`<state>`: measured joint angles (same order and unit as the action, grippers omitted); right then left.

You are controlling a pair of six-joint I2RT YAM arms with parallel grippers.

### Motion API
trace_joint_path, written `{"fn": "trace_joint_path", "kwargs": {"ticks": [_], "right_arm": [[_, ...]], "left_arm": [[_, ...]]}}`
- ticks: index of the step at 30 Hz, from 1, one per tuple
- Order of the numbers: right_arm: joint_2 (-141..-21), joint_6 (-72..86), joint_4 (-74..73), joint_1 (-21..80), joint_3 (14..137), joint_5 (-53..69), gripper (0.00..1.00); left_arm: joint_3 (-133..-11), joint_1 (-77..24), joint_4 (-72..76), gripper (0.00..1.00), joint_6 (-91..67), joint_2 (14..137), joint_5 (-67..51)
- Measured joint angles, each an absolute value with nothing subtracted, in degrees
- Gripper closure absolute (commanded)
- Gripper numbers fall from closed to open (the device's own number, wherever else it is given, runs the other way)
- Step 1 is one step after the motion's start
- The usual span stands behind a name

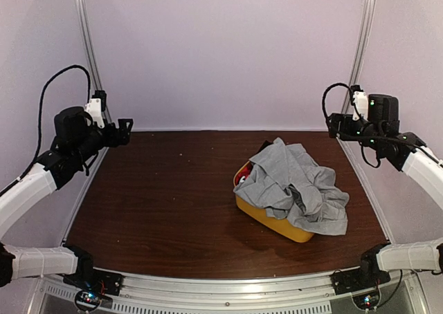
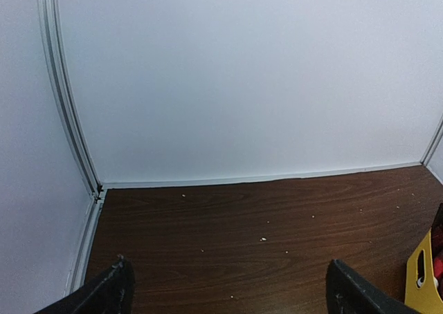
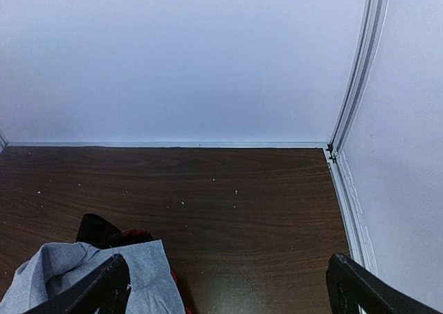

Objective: Fold and stack the long sleeve shirts
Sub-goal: Move the bin to the corner of the board.

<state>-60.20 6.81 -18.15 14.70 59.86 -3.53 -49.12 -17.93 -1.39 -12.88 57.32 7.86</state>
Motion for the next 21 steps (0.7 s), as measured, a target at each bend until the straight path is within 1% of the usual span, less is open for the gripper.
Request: {"fn": "trace_joint_path", "kwargs": {"ticks": [9, 17, 21], "right_arm": [[-62.8, 6.1, -24.2, 14.7, 60.8, -5.5, 0.0], [-71.7, 5.0, -29.9, 15.2, 61.3, 3.5, 0.0], [-75.0, 4.3, -32.0, 17.4, 61.3, 8.4, 0.0]], "left_arm": [[-48.6, -17.9, -1.1, 0.02, -12.9, 57.0, 7.6], [-48.1, -17.9, -0.9, 0.02, -13.0, 58.1, 6.5], [-48.1, -17.9, -0.9, 0.02, -13.0, 58.2, 6.1]]}}
